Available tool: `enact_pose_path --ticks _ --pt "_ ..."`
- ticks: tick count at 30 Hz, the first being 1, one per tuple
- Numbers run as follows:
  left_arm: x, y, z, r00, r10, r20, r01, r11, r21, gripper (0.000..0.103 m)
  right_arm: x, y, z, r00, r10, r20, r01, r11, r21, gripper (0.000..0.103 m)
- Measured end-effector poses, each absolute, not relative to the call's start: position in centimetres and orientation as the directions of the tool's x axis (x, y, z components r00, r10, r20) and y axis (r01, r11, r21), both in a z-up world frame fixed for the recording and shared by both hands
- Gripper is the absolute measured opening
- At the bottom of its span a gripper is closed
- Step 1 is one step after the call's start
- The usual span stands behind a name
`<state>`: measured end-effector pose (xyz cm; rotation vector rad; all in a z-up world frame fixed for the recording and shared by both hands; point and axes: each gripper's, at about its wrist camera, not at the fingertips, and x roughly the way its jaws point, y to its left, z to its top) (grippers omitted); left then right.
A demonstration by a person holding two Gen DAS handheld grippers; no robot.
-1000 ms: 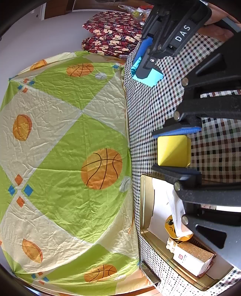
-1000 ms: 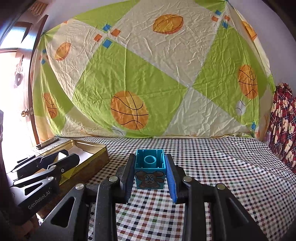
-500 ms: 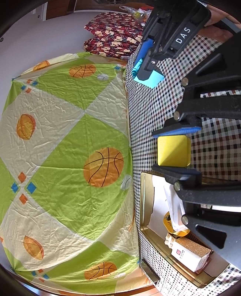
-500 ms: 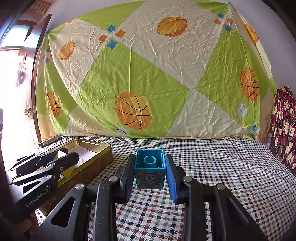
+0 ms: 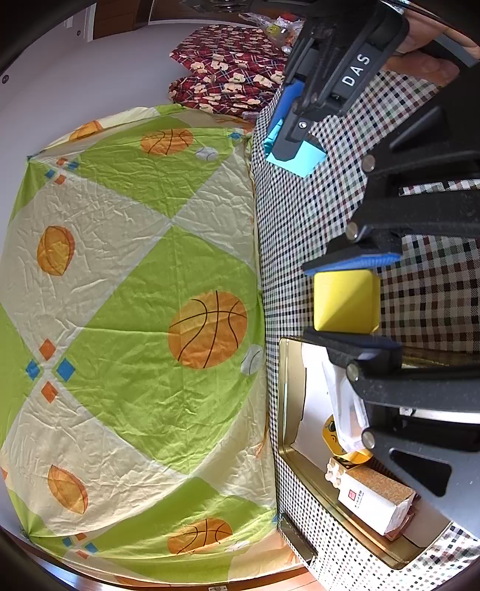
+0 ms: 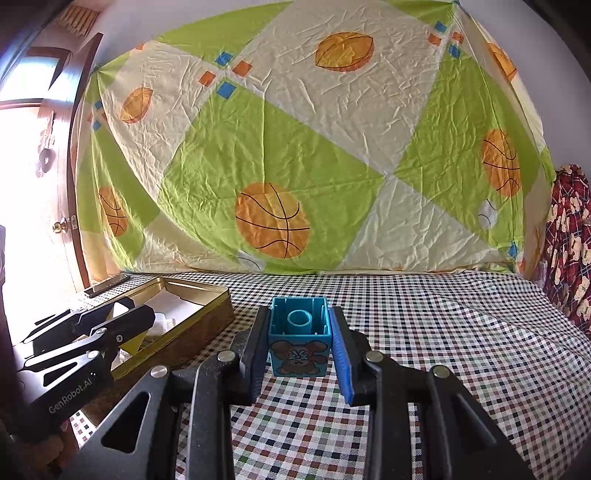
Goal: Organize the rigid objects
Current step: 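Lift the yellow block and blue Lego block and carry both over the tin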
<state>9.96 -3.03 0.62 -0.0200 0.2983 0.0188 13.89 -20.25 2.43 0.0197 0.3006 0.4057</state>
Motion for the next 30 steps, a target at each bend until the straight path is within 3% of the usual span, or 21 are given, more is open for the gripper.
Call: enact_pose_path --ticks 30 --pt "8.2 -0.1 0.7 0.960 0.032 -0.279 -0.057 0.995 -0.081 0.027 13.1 -17.1 2.1 0.831 0.467 -0.304 -0.464 0.882 0.087 0.034"
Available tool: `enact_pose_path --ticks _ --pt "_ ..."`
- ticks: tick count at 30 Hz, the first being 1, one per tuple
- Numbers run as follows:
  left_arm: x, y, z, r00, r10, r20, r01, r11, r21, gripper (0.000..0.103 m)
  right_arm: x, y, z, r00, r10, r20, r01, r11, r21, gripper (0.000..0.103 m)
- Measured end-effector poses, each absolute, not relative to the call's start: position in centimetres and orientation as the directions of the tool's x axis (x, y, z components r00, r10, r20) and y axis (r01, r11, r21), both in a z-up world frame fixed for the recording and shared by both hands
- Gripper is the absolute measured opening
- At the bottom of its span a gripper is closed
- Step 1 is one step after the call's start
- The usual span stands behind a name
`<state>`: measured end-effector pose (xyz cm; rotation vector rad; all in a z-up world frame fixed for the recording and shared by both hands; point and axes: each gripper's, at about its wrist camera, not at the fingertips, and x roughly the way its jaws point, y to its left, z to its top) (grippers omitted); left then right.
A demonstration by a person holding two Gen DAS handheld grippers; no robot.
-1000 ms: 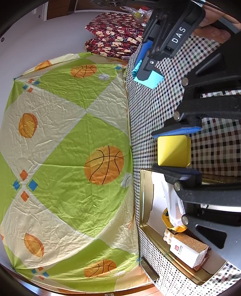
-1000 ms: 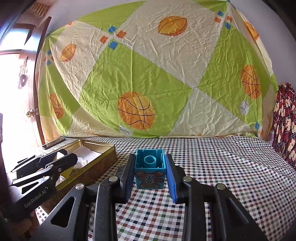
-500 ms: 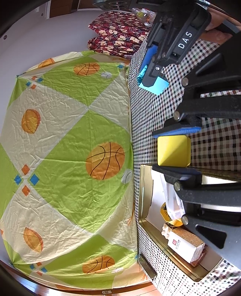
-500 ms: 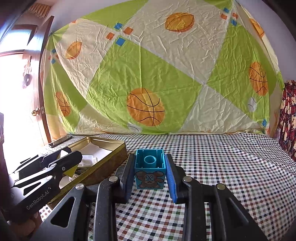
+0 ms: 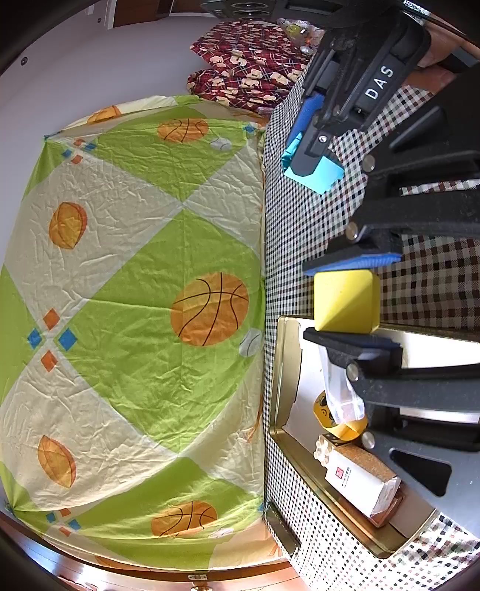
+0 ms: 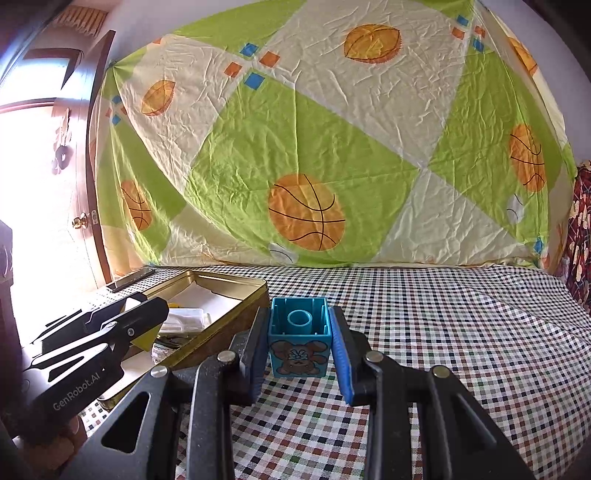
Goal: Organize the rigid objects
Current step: 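Lift the yellow block and blue Lego block and carry both over the tin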
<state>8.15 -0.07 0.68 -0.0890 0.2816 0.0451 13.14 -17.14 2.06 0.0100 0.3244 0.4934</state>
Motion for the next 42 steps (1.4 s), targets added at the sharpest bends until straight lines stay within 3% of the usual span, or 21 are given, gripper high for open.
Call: enact_pose_path --ticks 42 --pt "6.2 4.5 0.9 0.962 0.102 -0.255 -0.139 0.981 -0.133 0.027 11.8 -10.9 1.9 0.778 0.550 -0.305 -0.560 0.826 0.061 0.034"
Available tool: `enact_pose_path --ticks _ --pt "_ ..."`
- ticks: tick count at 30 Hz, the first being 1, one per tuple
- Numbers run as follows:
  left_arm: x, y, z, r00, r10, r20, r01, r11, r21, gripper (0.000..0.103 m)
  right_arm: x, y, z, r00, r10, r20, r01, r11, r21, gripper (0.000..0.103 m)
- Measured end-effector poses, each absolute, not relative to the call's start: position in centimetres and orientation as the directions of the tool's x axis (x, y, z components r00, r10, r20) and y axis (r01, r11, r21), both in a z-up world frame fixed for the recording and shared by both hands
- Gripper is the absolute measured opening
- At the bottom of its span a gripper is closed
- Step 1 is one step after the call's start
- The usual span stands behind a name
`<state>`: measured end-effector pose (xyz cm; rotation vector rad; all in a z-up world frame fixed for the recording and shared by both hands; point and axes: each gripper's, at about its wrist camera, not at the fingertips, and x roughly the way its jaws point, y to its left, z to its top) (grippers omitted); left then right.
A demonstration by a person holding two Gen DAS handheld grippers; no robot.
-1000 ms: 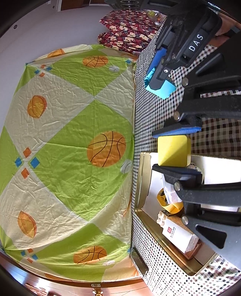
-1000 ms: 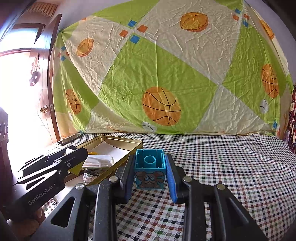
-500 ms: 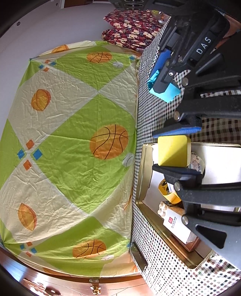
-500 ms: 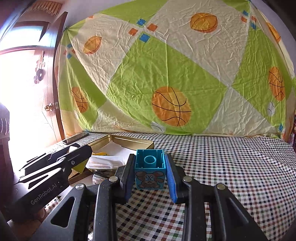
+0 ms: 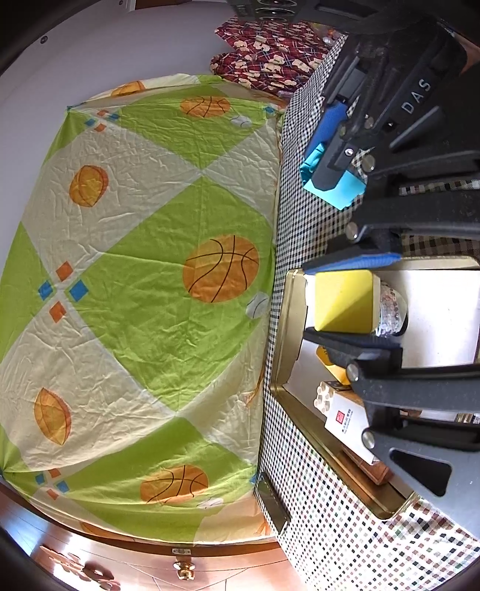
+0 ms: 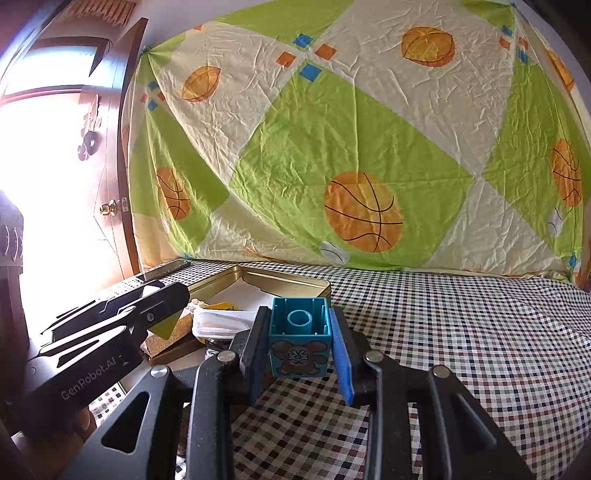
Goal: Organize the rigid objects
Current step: 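Lift the yellow block and blue Lego block and carry both over the tin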
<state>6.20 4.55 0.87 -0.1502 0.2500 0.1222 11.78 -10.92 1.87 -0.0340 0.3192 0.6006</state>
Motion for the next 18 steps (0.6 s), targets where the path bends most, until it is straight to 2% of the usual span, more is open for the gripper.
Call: enact_pose_path --ticks 18 --pt "5.5 7.3 0.7 0.948 0.143 -0.283 -0.185 0.974 -0.128 0.027 11.6 -7.1 1.8 0.749 0.579 -0.324 -0.609 0.793 0.008 0.034"
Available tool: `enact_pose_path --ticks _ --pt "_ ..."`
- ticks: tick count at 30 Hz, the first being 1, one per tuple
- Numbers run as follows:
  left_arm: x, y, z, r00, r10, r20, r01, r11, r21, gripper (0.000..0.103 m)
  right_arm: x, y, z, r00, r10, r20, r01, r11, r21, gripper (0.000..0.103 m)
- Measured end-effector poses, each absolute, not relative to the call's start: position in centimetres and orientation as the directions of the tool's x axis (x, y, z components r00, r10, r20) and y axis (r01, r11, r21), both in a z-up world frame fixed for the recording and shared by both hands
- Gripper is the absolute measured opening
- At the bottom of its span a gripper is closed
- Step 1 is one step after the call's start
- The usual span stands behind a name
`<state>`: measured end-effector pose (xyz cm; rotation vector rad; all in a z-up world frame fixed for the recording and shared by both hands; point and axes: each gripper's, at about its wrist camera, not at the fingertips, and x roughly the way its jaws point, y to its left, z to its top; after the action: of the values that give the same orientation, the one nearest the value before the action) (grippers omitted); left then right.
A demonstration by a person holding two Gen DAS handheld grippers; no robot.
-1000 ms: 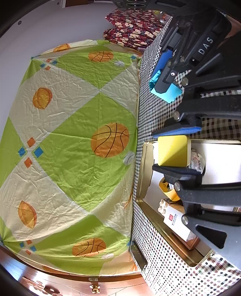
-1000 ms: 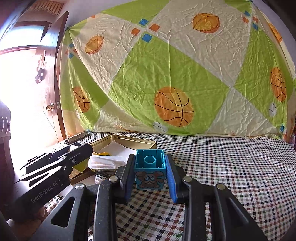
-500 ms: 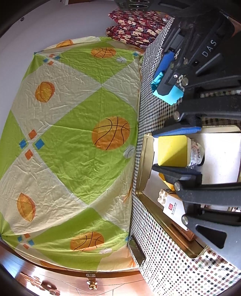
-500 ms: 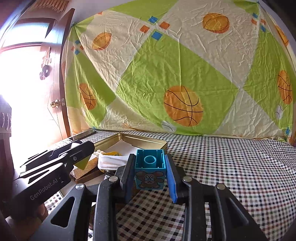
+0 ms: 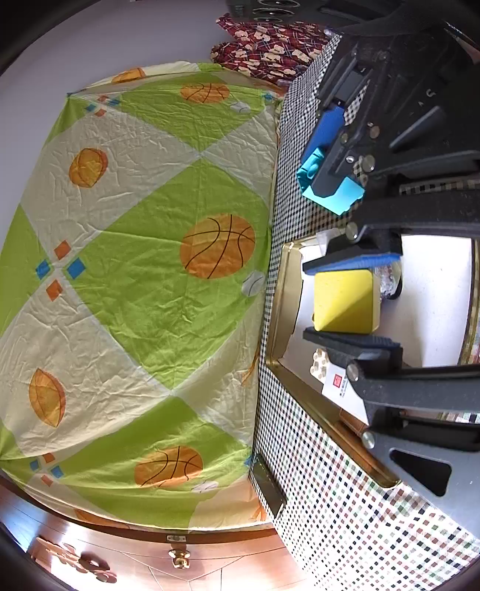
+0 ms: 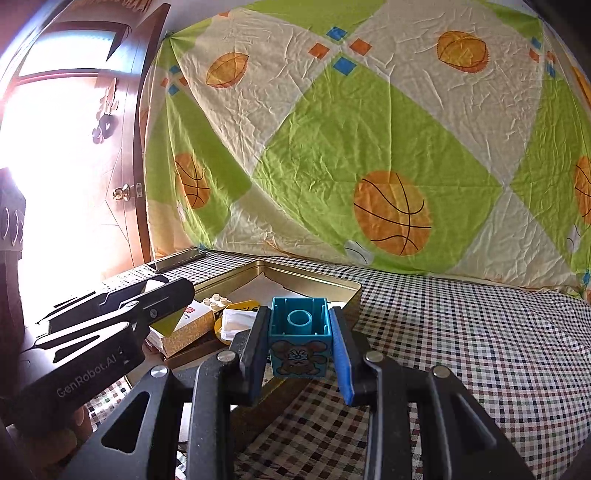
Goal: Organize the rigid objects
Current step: 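Lift the yellow block and blue Lego block and carry both over the tin, then lower yellow block and blue Lego block into the tin and open both tools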
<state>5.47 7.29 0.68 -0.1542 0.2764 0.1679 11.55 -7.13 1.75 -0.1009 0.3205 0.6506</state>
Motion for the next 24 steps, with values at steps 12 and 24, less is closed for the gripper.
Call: enact_pose_path --ticks 12,24 --pt "6.0 10.5 0.7 0.922 0.200 -0.332 -0.249 0.962 -0.112 0.027 12.5 -4.6 3.9 0.720 0.613 -0.327 -0.647 0.762 0.004 0.034" --pt "7.5 12.9 1.0 0.887 0.218 -0.407 -0.264 0.963 -0.059 0.027 14.3 -1.4 3.9 0.658 0.631 -0.411 -0.683 0.730 0.026 0.034"
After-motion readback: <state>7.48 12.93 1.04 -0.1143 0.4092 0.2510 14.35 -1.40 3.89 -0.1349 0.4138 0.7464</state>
